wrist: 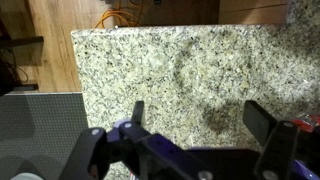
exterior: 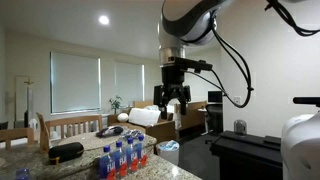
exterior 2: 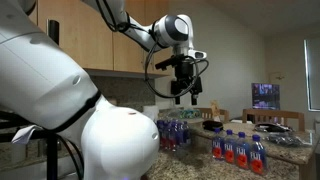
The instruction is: Move the three bottles on the right forwards
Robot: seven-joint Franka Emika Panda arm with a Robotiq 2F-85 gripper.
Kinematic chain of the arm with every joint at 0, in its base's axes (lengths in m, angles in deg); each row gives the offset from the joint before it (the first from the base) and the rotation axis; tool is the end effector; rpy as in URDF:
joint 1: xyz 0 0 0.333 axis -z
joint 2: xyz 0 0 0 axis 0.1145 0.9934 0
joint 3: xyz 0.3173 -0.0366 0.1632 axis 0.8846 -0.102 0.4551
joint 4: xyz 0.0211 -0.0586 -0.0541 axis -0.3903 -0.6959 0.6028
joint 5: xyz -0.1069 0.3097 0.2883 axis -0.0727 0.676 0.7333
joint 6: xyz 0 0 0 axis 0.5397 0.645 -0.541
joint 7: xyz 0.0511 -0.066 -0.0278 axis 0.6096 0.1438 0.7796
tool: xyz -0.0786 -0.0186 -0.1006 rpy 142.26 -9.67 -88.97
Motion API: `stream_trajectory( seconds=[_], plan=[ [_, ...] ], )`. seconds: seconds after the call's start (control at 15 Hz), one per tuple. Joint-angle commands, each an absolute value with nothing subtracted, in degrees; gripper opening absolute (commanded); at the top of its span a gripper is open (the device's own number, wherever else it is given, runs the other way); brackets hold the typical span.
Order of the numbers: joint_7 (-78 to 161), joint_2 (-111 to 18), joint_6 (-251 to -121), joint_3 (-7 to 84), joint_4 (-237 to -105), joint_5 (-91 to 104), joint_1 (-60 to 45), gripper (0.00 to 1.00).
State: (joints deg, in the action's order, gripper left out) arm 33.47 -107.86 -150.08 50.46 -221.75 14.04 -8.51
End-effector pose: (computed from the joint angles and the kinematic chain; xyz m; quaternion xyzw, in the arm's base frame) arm 0.3244 0.0712 0.5329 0.9988 -0.0478 0.0029 0.0108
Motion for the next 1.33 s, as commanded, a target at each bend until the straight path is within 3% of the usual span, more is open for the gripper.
stream_trajectory(
  seconds=[0.0, 0.8, 1.27],
  plan=[
    [33.5, -107.8, -149.9, 50.4, -221.6, 14.0, -8.5, 1.00],
    [33.3, -108.3, -150.6, 51.3, -221.7, 12.9, -8.5, 1.00],
    [26.8, -100.2, -166.2, 55.3, -219.0, 12.4, -6.9, 1.00]
  ],
)
